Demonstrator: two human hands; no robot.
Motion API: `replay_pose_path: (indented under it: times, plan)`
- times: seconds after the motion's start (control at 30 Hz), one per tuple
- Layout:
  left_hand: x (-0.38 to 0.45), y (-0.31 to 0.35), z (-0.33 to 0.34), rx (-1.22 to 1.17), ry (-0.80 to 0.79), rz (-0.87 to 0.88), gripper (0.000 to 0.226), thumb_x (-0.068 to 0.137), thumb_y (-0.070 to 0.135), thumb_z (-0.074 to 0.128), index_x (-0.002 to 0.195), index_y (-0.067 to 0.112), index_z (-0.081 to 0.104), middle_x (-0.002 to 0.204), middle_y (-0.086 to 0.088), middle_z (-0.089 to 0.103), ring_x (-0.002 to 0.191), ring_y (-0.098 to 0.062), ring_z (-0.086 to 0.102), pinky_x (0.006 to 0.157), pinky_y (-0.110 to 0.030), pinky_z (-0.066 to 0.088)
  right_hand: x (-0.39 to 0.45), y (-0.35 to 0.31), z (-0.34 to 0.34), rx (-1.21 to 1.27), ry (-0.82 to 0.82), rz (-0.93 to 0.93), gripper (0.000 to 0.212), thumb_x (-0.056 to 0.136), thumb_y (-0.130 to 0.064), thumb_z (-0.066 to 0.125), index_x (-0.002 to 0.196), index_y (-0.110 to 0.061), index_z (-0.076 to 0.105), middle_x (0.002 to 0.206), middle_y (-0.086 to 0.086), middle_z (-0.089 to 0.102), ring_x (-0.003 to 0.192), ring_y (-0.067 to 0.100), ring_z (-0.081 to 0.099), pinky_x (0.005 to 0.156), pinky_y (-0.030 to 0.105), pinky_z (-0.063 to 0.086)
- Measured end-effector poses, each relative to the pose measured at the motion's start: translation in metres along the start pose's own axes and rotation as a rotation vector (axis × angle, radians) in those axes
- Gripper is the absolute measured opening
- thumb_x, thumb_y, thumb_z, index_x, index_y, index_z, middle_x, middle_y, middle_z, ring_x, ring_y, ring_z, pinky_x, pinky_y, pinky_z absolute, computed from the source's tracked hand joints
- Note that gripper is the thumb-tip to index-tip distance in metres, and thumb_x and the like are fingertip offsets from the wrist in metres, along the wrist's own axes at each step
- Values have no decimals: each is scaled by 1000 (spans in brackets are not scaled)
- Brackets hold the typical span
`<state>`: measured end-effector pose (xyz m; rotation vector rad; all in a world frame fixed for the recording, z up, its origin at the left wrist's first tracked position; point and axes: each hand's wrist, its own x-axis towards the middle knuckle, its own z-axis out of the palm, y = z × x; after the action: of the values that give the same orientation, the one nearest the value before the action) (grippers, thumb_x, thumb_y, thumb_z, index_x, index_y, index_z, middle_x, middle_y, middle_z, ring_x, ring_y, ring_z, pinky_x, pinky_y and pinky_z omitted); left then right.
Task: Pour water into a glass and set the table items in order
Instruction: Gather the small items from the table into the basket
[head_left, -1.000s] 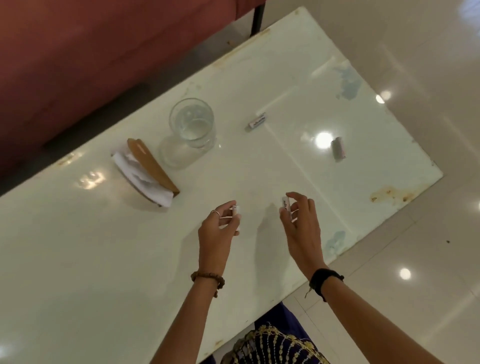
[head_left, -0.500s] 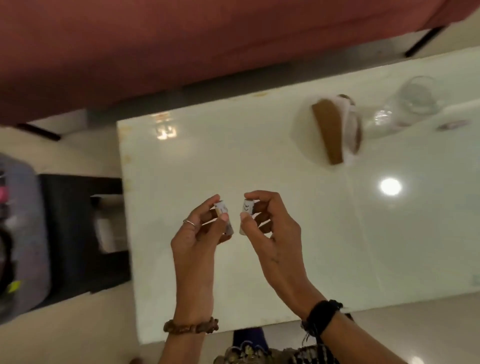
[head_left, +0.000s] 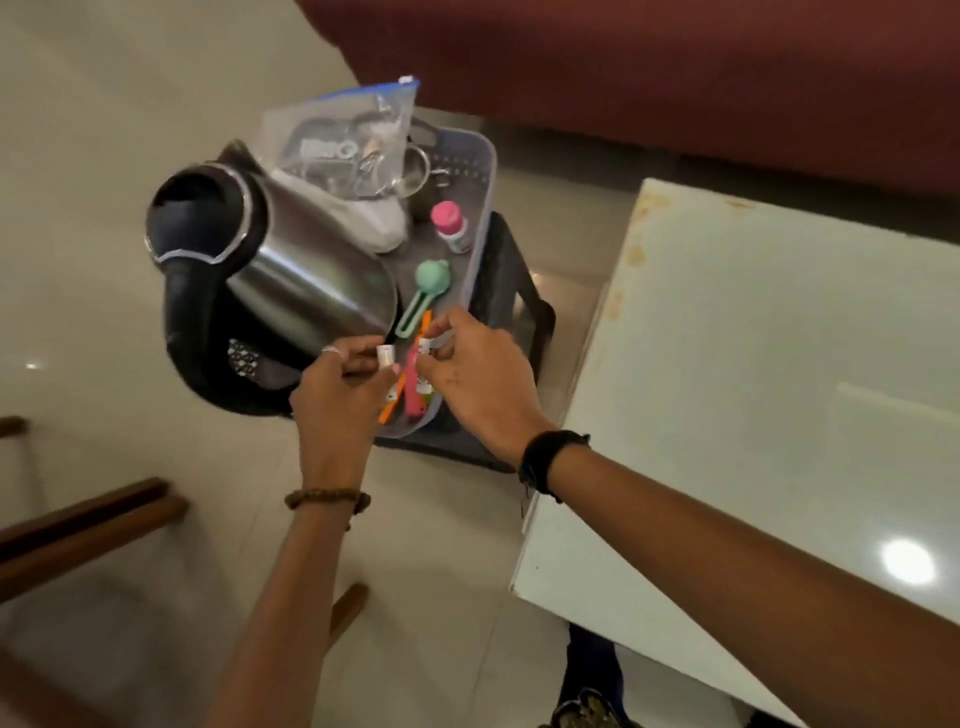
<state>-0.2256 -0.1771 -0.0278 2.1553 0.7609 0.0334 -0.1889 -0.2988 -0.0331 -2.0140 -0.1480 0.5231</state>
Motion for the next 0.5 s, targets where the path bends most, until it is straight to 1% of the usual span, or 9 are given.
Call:
replay_pose_path:
  times: [0.07, 0.1, 0.17, 0.23, 0.27, 0.33, 0.37, 0.43, 0.5]
  plan:
    - [9, -20, -1, 43, -20, -7, 26, 79, 7, 66, 104, 12, 65, 85, 2, 64, 78, -8, 58, 67, -4, 42, 13, -6, 21, -207, -39, -38, 21, 85, -20, 56, 103, -9, 53, 94, 13, 68, 89, 34, 61, 69, 38, 48]
    - [10, -22, 7, 64, -50, 5, 25, 79, 8, 67, 103, 12, 65, 81, 6, 62, 76, -5, 58, 61, 0, 39, 17, -3, 21, -287, -29, -47, 21, 86, -18, 54, 103, -7, 52, 96, 15, 66, 90, 37, 60, 66, 37, 44]
    - [16, -36, 14, 102, -88, -4, 23, 79, 10, 67, 102, 14, 64, 74, 15, 56, 69, 5, 52, 57, 4, 36, 27, -6, 35, -446, -44, -52, 19, 87, -12, 51, 104, -4, 51, 99, 17, 65, 91, 39, 60, 63, 36, 37]
    - [25, -47, 21, 127, -114, -24, 24, 80, 11, 66, 103, 14, 64, 77, 13, 56, 67, 5, 48, 58, 7, 32, 36, -8, 45, -581, -47, -57, 18, 87, -7, 47, 104, -3, 53, 101, 17, 65, 94, 38, 61, 63, 35, 34]
    - [29, -52, 24, 138, -114, -37, 23, 80, 14, 66, 103, 15, 64, 82, 10, 58, 71, 0, 50, 62, 4, 32, 40, -8, 48, -633, -40, -67, 17, 88, -5, 45, 101, -4, 55, 101, 16, 65, 95, 37, 61, 63, 35, 33]
    - [37, -56, 30, 149, -103, -53, 19, 82, 20, 64, 101, 17, 64, 91, 4, 64, 81, -7, 54, 72, -14, 40, 48, -7, 49, -718, -25, -91, 18, 88, -3, 42, 95, -6, 58, 101, 14, 66, 95, 36, 61, 64, 35, 32]
    - [41, -58, 33, 142, -104, -52, 19, 83, 20, 64, 101, 16, 64, 96, 0, 67, 86, -11, 57, 77, -20, 43, 53, -7, 48, -760, -24, -99, 19, 89, -2, 42, 94, -6, 60, 101, 14, 66, 95, 36, 61, 64, 35, 33]
    - [48, -59, 37, 146, -115, -45, 20, 83, 17, 63, 103, 15, 64, 104, -7, 69, 96, -21, 62, 86, -31, 48, 59, -8, 46, -828, -37, -106, 22, 88, 3, 42, 95, -4, 61, 101, 14, 67, 96, 35, 62, 64, 35, 34]
    - [54, -60, 38, 156, -118, -45, 22, 83, 15, 62, 106, 16, 62, 105, -8, 69, 99, -25, 63, 88, -35, 50, 61, -9, 45, -863, -53, -107, 23, 88, 5, 42, 96, -4, 62, 102, 14, 67, 96, 35, 63, 64, 35, 35]
